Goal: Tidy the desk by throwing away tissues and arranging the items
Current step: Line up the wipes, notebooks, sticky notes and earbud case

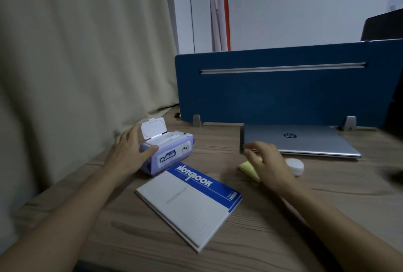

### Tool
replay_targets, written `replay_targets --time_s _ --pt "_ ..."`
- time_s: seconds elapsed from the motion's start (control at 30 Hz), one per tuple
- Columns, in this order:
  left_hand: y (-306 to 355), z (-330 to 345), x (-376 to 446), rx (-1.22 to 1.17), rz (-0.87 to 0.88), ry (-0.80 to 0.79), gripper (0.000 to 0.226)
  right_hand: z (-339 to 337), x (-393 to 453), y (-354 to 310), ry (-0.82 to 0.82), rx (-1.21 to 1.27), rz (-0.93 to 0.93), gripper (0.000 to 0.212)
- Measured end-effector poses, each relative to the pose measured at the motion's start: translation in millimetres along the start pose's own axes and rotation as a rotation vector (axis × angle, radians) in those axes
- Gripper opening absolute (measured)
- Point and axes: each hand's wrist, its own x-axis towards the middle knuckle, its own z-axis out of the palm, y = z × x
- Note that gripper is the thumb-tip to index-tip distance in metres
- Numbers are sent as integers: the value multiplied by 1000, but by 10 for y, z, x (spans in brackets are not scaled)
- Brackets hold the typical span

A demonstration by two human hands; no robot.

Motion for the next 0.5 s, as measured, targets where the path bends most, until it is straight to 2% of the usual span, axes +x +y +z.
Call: replay_targets --time_s 0.1,0.17,0.27,0.33,0.4,0.5 --pt "-110 46 59 -117 -97 -10 89 373 83 -226 -110 -23 -18 35" --pt "-125 82 113 -200 -98 -45 91 547 143 -271 -144 0 -23 34" --pt "-61 137 170 -296 -19 -95 89 668 173 -219 -223 33 -50 32" --pt "1 204 153 -332 37 -116 94 647 170 -140 -197 79 -43 27" --pt "44 303 79 -301 117 -103 92 613 175 -74 -157 98 -29 27" --pt "72 445 -22 -171 286 0 73 598 189 -55 -155 105 -9 33"
